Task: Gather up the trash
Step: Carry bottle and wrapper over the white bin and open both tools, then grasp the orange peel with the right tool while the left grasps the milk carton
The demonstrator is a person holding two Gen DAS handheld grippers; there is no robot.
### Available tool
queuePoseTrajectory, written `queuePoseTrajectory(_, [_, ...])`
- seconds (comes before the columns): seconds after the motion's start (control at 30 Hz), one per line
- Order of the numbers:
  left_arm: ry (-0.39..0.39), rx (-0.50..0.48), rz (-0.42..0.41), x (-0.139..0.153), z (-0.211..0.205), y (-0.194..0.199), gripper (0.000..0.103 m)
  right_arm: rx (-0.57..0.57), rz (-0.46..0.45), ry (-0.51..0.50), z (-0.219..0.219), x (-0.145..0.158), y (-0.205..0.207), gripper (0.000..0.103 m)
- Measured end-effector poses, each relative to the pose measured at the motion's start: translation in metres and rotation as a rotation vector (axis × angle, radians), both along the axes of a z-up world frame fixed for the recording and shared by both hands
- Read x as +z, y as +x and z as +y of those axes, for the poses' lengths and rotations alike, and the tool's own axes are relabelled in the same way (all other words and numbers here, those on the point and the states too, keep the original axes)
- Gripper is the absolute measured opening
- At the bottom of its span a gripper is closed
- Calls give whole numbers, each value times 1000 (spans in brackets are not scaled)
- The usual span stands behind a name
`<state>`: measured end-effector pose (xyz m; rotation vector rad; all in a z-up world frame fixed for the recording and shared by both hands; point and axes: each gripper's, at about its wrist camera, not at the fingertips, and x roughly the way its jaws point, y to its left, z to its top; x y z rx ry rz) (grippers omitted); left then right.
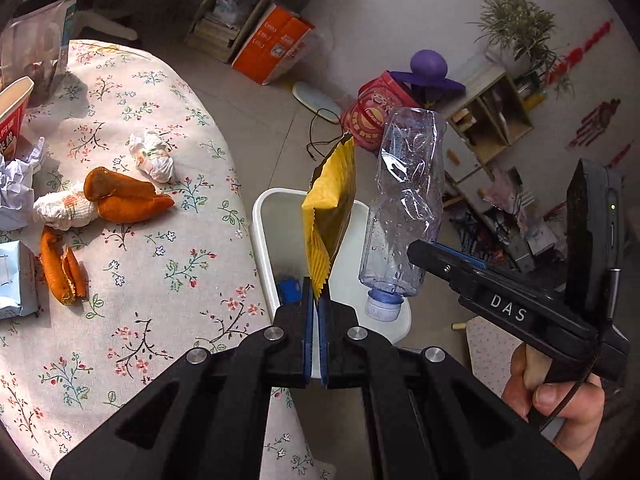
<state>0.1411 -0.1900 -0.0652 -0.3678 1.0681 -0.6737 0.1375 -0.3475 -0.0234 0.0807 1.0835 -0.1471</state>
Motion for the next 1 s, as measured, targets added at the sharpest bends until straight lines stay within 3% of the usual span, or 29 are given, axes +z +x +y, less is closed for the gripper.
queuePoseTrajectory(0.3, [7, -57, 104, -30, -53, 7, 5, -75, 85, -2, -31, -27, 6, 30])
queuePoseTrajectory(0.4, [25, -45, 83, -27, -51, 5, 15, -89, 73, -17, -31, -23, 6, 39])
queuePoseTrajectory(0.47, [37, -39, 67, -21, -49, 4, 31, -84, 47, -19, -28, -17, 5, 45])
queuePoseTrajectory(0.53, [49, -29, 42, -16, -39, 2, 35, -80, 29, -21, -27, -13, 5, 46])
queuePoseTrajectory(0.83, [100, 54, 8, 1, 15, 8, 35, -87, -84, 42, -16, 15, 3, 52])
queuePoseTrajectory(1.0, [209, 99, -30, 7, 56, 14, 35, -75, -154, 70, -5, 31, -1, 61])
